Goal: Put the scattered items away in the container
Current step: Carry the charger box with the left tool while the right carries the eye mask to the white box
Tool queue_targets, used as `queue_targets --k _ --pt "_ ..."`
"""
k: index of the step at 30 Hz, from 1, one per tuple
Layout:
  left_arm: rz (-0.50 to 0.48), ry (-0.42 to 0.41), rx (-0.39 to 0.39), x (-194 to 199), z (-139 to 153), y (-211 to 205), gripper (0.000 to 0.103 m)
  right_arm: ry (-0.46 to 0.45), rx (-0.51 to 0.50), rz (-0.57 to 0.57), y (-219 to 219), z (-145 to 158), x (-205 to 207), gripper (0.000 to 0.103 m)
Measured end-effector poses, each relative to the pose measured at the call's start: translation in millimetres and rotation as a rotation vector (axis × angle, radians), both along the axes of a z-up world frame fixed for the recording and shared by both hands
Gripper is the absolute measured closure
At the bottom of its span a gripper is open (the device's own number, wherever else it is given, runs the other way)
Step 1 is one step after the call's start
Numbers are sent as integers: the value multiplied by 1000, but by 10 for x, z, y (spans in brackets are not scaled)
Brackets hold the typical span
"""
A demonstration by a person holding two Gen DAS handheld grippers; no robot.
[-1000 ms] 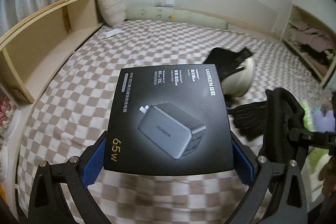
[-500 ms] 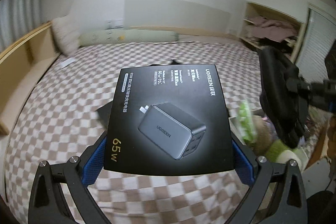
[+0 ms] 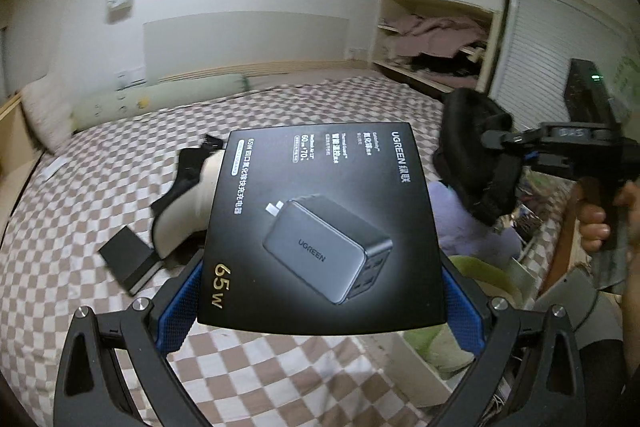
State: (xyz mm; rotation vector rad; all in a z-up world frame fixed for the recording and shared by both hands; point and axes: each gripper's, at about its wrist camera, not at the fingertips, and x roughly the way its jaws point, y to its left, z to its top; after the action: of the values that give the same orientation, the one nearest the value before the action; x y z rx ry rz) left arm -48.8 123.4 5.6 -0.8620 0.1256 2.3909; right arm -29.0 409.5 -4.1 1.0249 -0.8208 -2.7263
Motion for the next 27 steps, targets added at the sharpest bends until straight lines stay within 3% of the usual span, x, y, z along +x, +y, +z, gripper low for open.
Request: queue_targets --k 5,13,18,23,25,26,27 --pt "-47 -8 -20 47 -62 218 0 -74 88 40 31 -253 -206 85" --pt "-104 -42 -52 72 -216 449 0 -227 117 139 -71 -730 -613 85" --pt "-126 -53 -87 85 -291 558 0 -348 183 94 25 -1029 -719 85" --pt "-120 -80 -135 64 -404 634 0 -383 213 66 95 -1123 -740 84" --pt "-109 -98 -165 49 -462 667 0 -394 243 59 122 -1141 -708 77" --pt "-103 -106 -184 49 -500 690 0 -398 259 51 148 -1147 -678 69" --pt "-100 -106 -199 53 -520 702 0 -402 274 44 172 -1149 -648 54"
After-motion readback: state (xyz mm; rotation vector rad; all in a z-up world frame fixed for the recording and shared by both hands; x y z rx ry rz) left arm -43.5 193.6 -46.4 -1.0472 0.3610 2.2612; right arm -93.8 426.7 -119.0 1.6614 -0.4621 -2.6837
